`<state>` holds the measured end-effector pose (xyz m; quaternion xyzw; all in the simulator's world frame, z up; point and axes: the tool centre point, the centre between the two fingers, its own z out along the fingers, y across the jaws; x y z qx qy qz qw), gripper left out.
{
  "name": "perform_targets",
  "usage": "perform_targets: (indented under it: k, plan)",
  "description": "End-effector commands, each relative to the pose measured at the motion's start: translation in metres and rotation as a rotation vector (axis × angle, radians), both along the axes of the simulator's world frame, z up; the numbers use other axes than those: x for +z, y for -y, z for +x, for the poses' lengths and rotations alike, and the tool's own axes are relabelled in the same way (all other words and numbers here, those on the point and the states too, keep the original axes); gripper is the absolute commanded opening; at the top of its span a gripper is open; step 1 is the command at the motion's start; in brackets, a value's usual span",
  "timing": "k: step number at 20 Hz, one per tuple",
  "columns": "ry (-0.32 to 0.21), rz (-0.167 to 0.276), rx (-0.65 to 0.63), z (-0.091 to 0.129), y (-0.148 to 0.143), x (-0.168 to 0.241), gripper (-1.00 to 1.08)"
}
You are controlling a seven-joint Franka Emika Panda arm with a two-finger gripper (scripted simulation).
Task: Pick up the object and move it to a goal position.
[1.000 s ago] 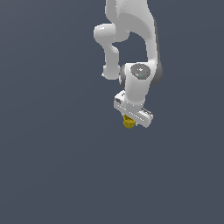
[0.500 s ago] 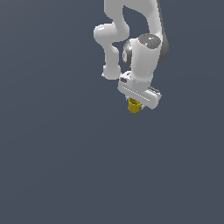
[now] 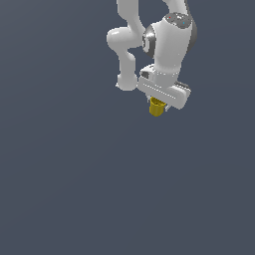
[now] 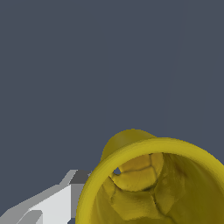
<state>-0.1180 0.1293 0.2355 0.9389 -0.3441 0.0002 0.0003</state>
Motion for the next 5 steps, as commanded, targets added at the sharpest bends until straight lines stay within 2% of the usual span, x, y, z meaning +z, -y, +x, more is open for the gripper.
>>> perform_targets:
  k: [1,5]
  plan:
    - [0.0,0.0,0.0,-0.004,-0.0019,0.0072,-1.0]
    - [0.0,0.0,0.0,-0.0061,-0.003,0.011,-1.0]
